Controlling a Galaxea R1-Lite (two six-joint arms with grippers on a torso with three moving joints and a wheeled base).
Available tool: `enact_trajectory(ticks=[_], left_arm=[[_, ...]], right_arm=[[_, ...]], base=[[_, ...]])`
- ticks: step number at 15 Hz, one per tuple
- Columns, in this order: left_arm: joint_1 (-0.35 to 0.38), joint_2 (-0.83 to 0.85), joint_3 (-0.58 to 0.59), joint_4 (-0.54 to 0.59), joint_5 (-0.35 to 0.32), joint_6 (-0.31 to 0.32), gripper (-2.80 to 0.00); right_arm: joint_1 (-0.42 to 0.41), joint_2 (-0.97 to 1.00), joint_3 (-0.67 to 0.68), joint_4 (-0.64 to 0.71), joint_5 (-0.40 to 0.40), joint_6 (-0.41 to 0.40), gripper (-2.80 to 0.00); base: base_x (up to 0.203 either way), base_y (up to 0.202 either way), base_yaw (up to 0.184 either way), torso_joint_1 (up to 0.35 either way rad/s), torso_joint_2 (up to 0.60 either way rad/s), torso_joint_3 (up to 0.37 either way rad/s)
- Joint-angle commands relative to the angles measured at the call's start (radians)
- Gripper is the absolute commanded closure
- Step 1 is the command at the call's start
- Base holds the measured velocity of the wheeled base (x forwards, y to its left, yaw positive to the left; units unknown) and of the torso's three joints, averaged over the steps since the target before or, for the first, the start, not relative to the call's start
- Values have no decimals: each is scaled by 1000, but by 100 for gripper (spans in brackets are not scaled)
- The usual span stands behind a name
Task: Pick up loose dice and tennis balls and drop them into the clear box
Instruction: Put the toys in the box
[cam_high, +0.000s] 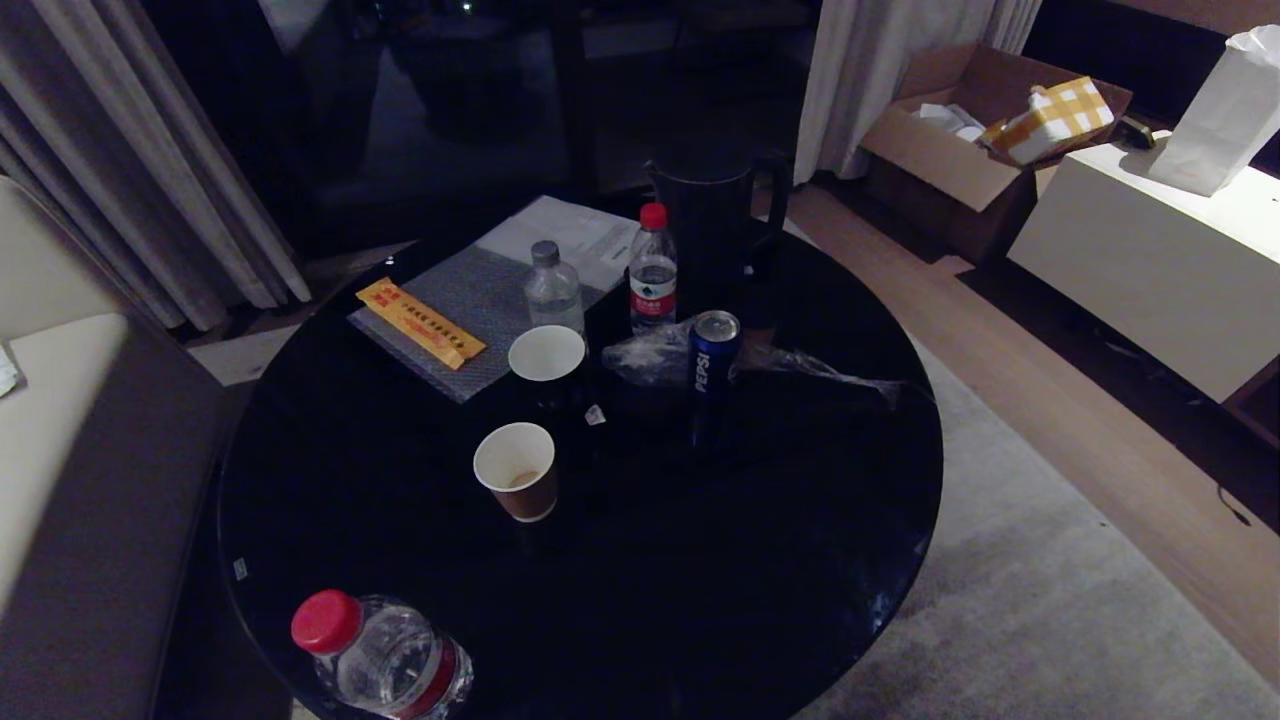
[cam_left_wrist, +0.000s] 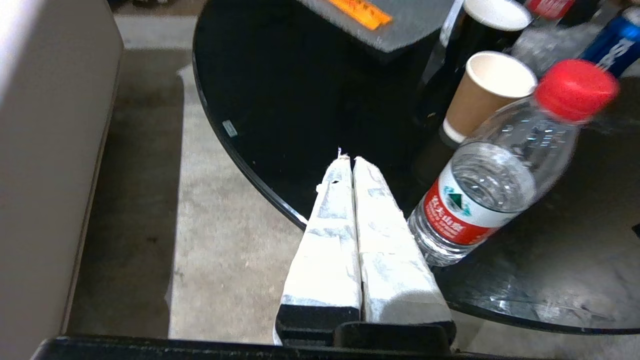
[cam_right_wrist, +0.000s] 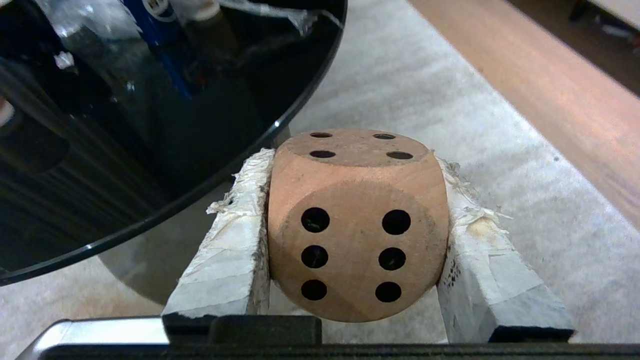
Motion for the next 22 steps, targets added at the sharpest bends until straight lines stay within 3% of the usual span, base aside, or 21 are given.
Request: enact_trajectory(ticks=[1,6,9,12,22], left_arm=[[0,1,2,0,1,3,0],[0,2,2,3,-4,12,0],[0,2,2,7,-13,85,0],[0,2,2,9,-30,118,0],[0,1,2,9,-30,114,0]], right_arm=[[0,3,2,0,0,0,0],[0,4,5,-1,4,-54,0],[0,4,5,-1,5,-63,0],[1,4,5,-1,11,-82,0],[1,4,5,-1,11,-82,0]], base=[[0,0,0,5,2,198],[0,0,0,0,1,204],[0,0,0,2,2,200],[0,0,0,2,2,203],[0,0,0,2,1,205]])
